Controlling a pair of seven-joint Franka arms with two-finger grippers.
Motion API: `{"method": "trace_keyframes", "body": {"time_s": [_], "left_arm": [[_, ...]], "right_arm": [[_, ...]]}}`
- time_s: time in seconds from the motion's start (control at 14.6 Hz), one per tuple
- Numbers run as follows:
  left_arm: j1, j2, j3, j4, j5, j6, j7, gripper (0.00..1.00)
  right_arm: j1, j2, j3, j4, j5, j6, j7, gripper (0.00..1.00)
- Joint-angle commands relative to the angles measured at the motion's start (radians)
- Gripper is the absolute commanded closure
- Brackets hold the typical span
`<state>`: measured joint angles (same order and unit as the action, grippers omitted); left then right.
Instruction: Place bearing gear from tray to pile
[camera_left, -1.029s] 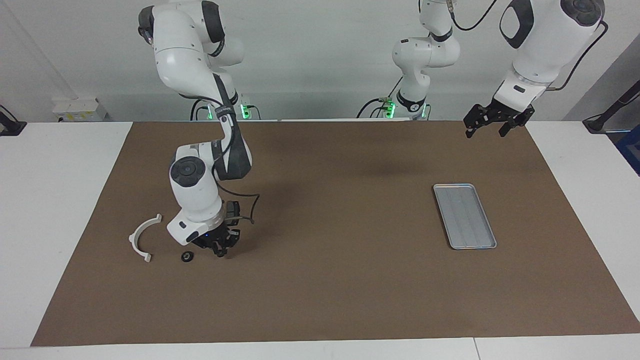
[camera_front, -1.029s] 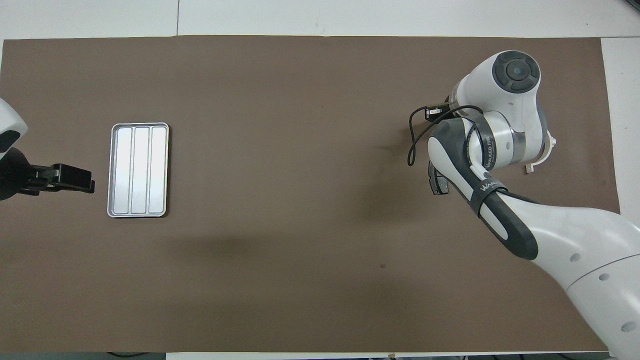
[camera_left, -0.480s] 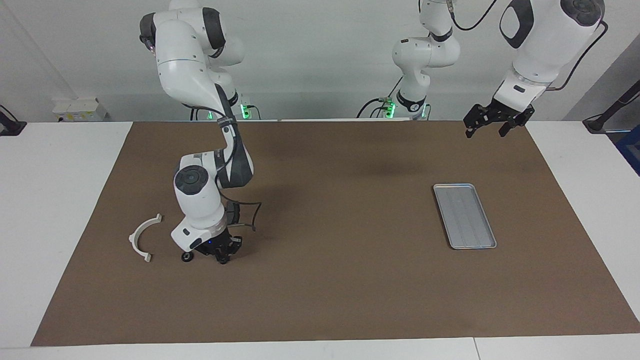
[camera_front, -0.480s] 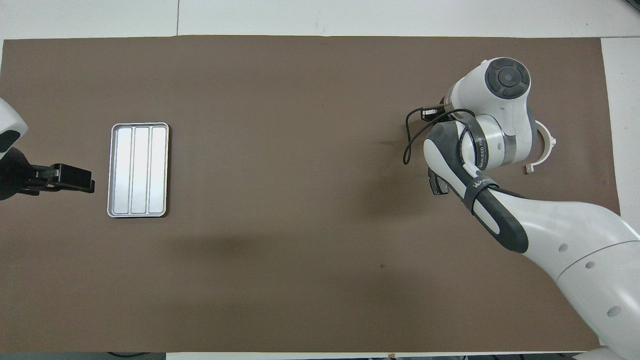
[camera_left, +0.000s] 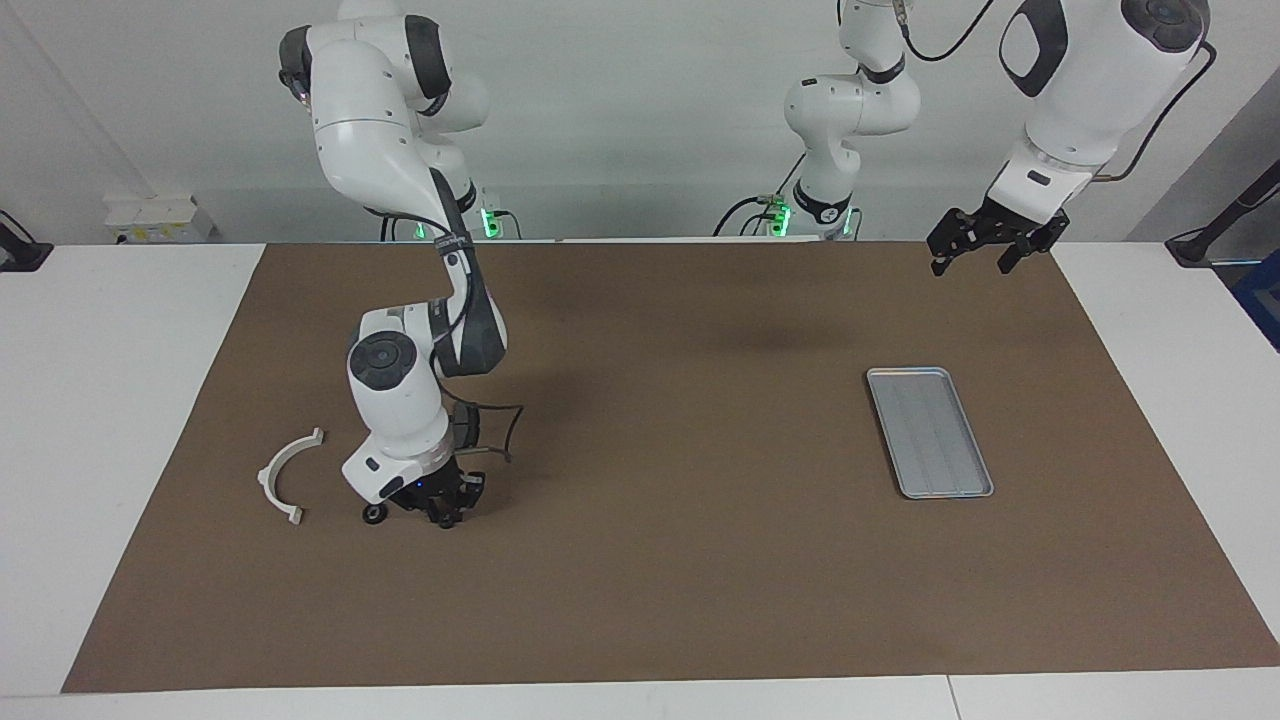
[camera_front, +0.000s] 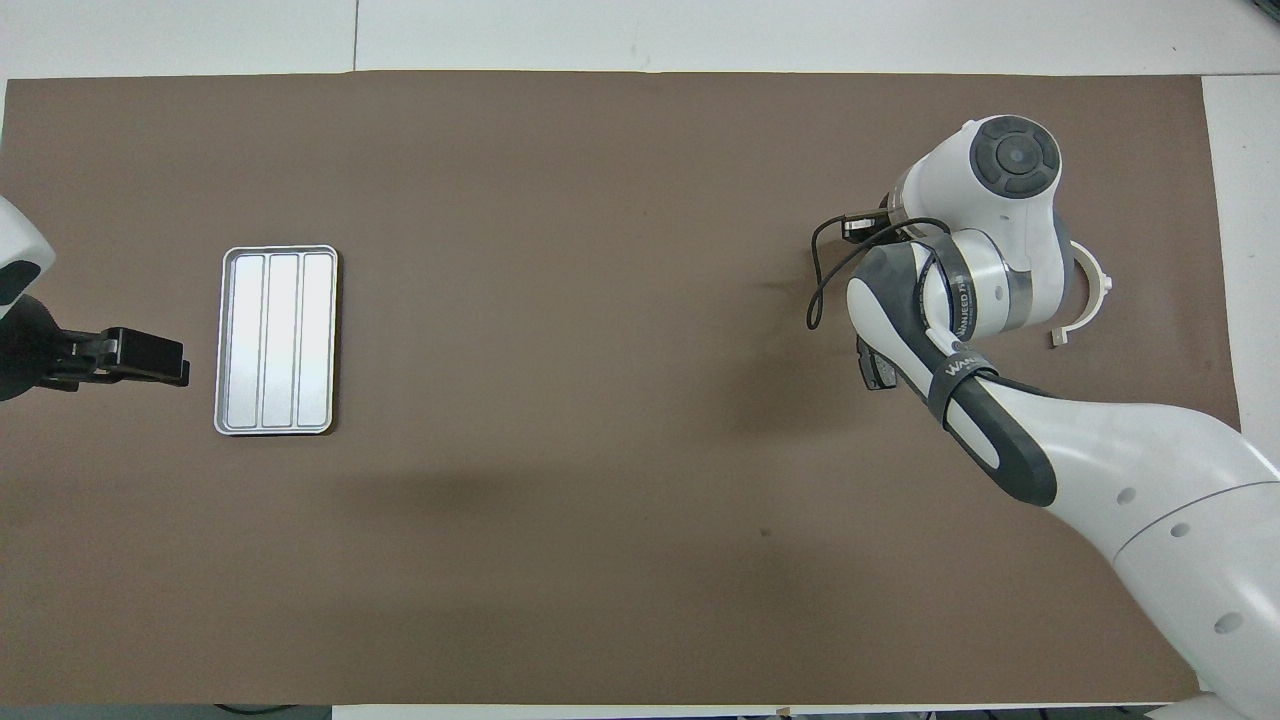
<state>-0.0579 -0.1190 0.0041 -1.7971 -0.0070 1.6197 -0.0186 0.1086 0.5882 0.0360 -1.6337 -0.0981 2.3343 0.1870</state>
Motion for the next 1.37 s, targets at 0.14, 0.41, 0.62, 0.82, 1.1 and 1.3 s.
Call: {"method": "trace_keyframes", "body": {"time_s": [0.14, 0.41, 0.62, 0.82, 1.1, 1.3], "left_arm": [[0.000, -0.018, 0.004, -0.010, -0.010, -0.001, 0.003, 0.00], [0.000, -0.018, 0.004, -0.010, -0.010, 0.000, 0.003, 0.00], [0.000, -0.018, 0.004, -0.010, -0.010, -0.001, 0.003, 0.00], [0.000, -0.018, 0.004, -0.010, -0.011, -0.001, 0.005, 0.00], [0.000, -0.018, 0.004, -0.010, -0.010, -0.001, 0.003, 0.00], [0.000, -0.018, 0.004, -0.010, -0.011, -0.001, 0.003, 0.00]], "right_arm": [[-0.017, -0.013, 0.012, -0.009, 0.017, 0.002, -0.020, 0.00], [-0.017, -0.051, 0.010, -0.003, 0.017, -0.056, -0.027, 0.00], [-0.024, -0.071, 0.009, -0.002, 0.015, -0.090, -0.030, 0.00], [-0.026, -0.120, 0.010, 0.005, 0.015, -0.171, -0.031, 0.00], [-0.027, -0.220, 0.012, 0.005, 0.018, -0.297, -0.030, 0.00], [-0.040, -0.284, 0.012, 0.005, 0.020, -0.366, -0.032, 0.00]]}}
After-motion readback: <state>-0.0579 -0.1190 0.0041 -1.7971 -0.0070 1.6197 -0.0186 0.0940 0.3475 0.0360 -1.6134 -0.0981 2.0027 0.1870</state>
